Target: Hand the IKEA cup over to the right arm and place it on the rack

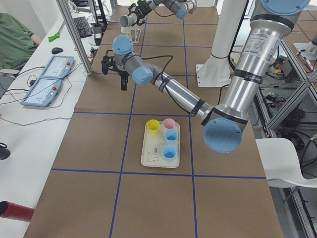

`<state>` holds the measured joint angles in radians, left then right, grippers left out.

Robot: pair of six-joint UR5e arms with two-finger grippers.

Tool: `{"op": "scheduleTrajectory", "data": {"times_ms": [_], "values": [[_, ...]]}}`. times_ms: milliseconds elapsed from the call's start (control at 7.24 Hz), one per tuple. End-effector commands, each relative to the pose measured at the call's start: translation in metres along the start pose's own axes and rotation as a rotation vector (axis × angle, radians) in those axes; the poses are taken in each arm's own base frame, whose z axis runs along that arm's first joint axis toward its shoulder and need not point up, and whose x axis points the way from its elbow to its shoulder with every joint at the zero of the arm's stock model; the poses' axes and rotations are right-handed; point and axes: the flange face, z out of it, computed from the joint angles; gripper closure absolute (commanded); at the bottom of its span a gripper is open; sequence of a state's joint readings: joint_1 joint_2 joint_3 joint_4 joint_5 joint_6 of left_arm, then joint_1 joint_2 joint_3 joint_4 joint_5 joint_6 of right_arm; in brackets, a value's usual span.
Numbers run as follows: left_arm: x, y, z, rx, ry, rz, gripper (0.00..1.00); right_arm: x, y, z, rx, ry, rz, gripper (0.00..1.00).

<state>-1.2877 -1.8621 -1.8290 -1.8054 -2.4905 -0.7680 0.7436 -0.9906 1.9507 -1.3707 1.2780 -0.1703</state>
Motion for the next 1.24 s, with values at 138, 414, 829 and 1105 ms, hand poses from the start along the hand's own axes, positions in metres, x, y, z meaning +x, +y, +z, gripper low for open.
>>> {"op": "scheduleTrajectory", "data": {"times_ms": [138,414,829,1105], "values": [[-0.066,0.023,0.000,-0.033,-0.054,0.084,0.00,0.069,0.087,0.019,-0.123,-0.034,-0.225,0.35],[-0.080,0.032,-0.003,-0.037,-0.049,0.072,0.00,0.096,0.138,0.026,-0.210,-0.036,-0.463,0.37],[-0.091,0.040,-0.002,-0.044,-0.053,0.080,0.00,0.131,0.197,0.038,-0.333,-0.076,-0.824,0.40],[-0.095,0.044,-0.002,-0.048,-0.055,0.087,0.00,0.153,0.228,0.052,-0.400,-0.145,-1.103,0.42]]}}
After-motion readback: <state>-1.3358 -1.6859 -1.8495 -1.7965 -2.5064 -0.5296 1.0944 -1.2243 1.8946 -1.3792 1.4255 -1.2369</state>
